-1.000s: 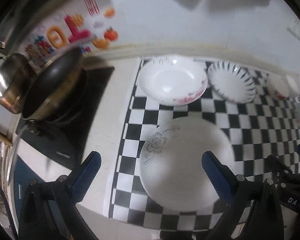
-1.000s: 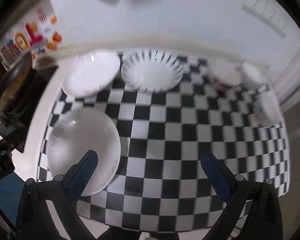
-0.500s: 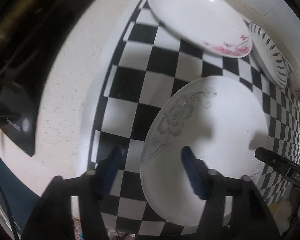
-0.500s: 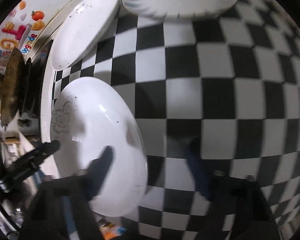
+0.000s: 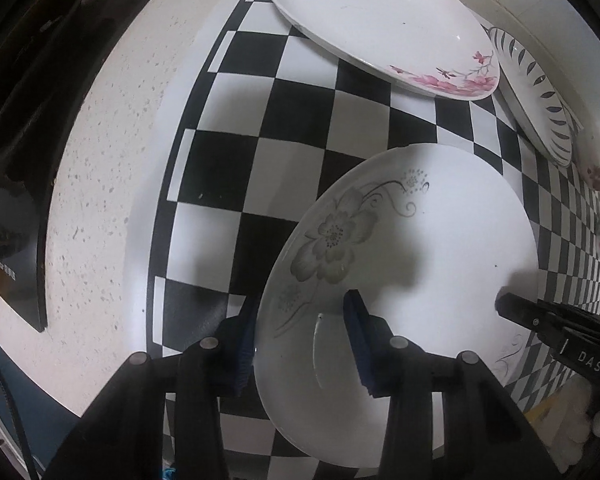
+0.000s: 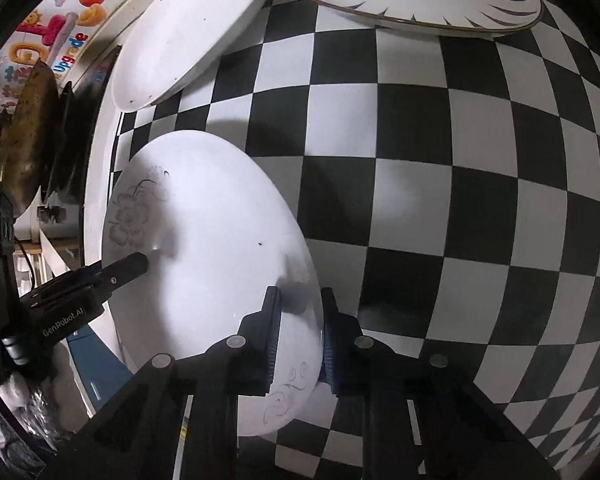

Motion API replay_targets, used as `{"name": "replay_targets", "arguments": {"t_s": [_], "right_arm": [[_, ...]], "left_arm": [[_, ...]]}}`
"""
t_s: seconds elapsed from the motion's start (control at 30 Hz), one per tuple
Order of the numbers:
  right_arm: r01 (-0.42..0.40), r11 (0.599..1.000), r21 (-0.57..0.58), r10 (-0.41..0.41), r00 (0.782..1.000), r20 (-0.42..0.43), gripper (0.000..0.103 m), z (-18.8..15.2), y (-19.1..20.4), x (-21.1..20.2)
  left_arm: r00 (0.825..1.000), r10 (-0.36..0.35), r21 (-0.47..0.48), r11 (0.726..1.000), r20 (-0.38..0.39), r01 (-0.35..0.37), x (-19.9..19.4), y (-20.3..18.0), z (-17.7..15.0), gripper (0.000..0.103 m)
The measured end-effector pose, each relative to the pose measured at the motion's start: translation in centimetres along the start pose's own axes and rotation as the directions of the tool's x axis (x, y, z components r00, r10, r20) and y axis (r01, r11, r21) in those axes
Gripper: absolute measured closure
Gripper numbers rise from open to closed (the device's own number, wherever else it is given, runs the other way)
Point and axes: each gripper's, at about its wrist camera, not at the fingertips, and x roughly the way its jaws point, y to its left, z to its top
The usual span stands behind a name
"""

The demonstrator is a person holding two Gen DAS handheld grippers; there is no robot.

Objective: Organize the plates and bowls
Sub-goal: 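Lift the grey-flower plate with both tools and carry it toward the pink-flower plate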

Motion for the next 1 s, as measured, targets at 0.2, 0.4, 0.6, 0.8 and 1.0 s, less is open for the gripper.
{"name": "replay_targets", "arguments": {"t_s": [0.2,0.4,0.6,0.8,1.0], "right_arm": [[0.023,1.0,-0.021,-0.023,1.0,0.007,0.083,-1.0,-0.2,-0.6],[0.042,0.999,-0.031,-0.041,0.999,0.029,0.083,-1.7,-0.9,-2.1],[0.048,0.999,-0.02,-0.046,0.996,0.073,0.083,-2.5,-3.6,-5.2],[0.034,0.999,0.026,-0.037,0.992,0.118,0.084,-4.0,-7.2,-9.1],[0.017,0.996,0.093,-0.031,0.987,0.155,0.084,-5.3,-11.3,-12.2]], "left_arm": [[1.0,0.009,-0.003,1.0,0.003,-0.009,0.0,-1.4,-1.8,0.064],[1.0,0.001,0.018,1.0,0.016,-0.002,-0.5,-3.5,-3.4,0.064],[0.999,-0.025,0.042,0.999,0.03,0.024,-2.5,-7.6,-5.1,0.064],[0.998,-0.04,0.099,0.995,0.047,0.035,-4.5,-13.3,-5.5,0.064],[0.998,-0.048,0.166,0.985,0.043,0.04,-4.4,-16.5,-4.6,0.064]]}}
